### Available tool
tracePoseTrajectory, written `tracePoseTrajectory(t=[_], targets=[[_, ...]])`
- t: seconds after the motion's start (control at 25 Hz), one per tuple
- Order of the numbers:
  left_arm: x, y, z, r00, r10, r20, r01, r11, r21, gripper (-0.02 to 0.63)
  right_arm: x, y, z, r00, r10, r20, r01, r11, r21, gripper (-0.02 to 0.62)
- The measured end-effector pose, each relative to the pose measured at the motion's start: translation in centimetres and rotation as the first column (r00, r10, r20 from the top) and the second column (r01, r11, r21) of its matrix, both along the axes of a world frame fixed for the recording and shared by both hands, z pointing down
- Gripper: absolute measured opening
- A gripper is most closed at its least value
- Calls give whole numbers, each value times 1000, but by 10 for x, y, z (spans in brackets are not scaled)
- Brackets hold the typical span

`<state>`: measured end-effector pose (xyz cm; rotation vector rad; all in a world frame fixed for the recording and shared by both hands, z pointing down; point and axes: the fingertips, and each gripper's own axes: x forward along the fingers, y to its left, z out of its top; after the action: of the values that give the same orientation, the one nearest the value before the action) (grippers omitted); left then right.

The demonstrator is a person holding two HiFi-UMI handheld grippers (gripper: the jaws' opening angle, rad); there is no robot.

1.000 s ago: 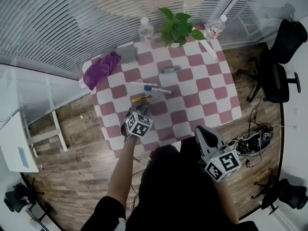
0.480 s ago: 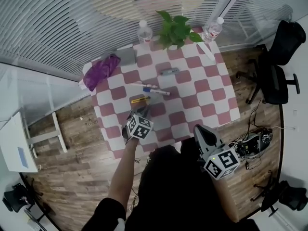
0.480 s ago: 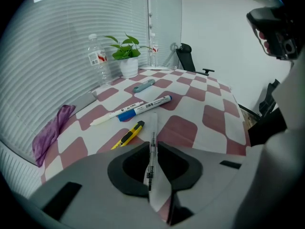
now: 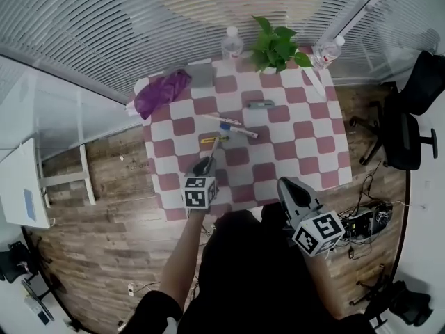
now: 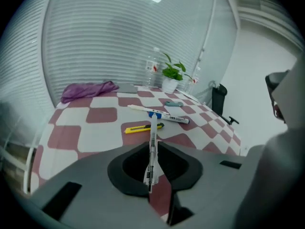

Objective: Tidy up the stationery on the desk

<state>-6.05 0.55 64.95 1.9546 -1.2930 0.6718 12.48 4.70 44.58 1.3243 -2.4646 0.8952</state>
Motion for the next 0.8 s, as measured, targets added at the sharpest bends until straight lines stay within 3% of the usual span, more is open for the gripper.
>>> tracePoseTrajectory(t=[0.12,0.24,0.52,0.64,0.8], targets=[[-20,8,6,990,-137,-16,137,990,-19,77,-6,-1,0,1000,-24,1,24,1000,-2,23],[-37,14,14,967,-256,-13,255,966,-51,77,-8,0,2,999,-35,-3,35,999,-6,23],[-54,26,27,901,-434,-19,429,896,-117,77,-9,2,3,999,-47,-12,47,999,-11,23],[-53,28,31,879,-475,-35,467,874,-138,77,-9,2,4,999,-50,-16,50,999,-12,23],[-49,28,35,886,-464,-17,457,878,-146,77,-8,0,5,998,-52,-22,52,999,-12,23]])
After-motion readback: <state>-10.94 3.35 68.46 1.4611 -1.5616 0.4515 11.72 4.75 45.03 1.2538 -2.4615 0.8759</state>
